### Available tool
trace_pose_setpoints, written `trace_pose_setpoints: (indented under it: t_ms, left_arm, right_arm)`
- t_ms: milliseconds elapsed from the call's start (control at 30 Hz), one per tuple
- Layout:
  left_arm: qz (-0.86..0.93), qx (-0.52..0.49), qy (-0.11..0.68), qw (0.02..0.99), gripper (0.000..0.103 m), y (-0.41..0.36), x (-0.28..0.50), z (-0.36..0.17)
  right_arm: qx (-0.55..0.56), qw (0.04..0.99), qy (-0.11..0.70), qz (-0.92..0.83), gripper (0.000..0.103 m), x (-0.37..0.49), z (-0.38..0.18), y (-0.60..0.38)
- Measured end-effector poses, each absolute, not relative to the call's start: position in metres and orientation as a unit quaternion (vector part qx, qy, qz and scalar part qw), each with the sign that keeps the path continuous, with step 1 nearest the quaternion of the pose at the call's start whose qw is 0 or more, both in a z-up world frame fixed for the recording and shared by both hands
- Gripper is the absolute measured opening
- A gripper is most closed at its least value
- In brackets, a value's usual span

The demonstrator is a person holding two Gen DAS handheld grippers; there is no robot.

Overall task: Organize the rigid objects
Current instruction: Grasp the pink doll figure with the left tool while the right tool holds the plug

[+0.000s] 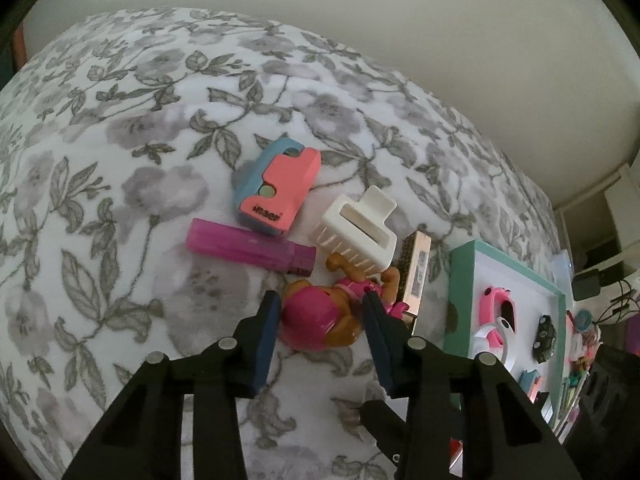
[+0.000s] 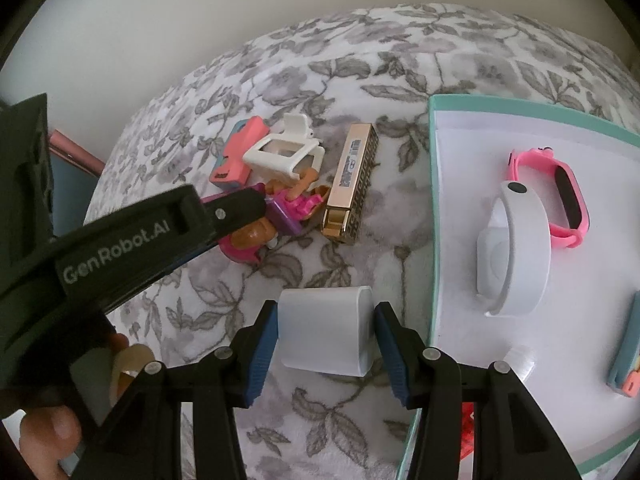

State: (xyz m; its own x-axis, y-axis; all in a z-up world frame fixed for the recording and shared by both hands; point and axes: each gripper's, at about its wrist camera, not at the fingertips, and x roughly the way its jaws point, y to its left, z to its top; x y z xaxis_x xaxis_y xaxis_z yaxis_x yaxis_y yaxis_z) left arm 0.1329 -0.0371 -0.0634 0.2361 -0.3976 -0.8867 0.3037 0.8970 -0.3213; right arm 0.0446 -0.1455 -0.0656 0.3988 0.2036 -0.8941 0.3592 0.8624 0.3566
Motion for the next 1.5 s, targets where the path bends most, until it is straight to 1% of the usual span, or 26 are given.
trace_pose_setpoints:
  t_ms: [267,433,500,533,567,800,833,933,1500]
  left_arm:
    - [-0.239,-0.071,0.589,0.769,0.044,-0.03,0.135,-0.069]
    - [-0.249,-0.051,0.591,0.766,0.046,-0.03,0.132,-0.067]
    - [-0.251,-0.049,0.59,0.766,0.053,-0.031,0.132,-0.065]
    - [-0.253,-0.047,0.589,0.766,0.061,-0.032,0.132,-0.064]
    - [-0.254,-0.044,0.589,0.766,0.062,-0.033,0.131,-0.064]
    - [-0.255,-0.022,0.591,0.765,0.062,-0.044,0.128,-0.074]
    - [-0.254,-0.023,0.589,0.767,0.059,-0.044,0.128,-0.074]
    - [-0.253,-0.021,0.586,0.77,0.046,-0.044,0.128,-0.074]
    - [-0.251,-0.048,0.575,0.777,0.045,-0.033,0.129,-0.06]
  right_arm:
    - [0.261,0.796,0.545,-0.046,0.052,0.043,-0.065,-0.147]
    - [0.261,0.795,0.545,-0.045,0.052,0.042,-0.065,-0.147]
    - [0.263,0.795,0.545,-0.045,0.052,0.042,-0.065,-0.147]
    - [0.264,0.794,0.545,-0.045,0.052,0.042,-0.064,-0.147]
    - [0.263,0.794,0.546,-0.044,0.052,0.042,-0.064,-0.146]
    - [0.267,0.794,0.545,-0.044,0.052,0.041,-0.065,-0.146]
    - [0.267,0.794,0.545,-0.044,0.052,0.041,-0.065,-0.146]
    - [0.267,0.794,0.545,-0.044,0.052,0.041,-0.065,-0.146]
    - [0.278,0.79,0.544,-0.043,0.052,0.039,-0.065,-0.146]
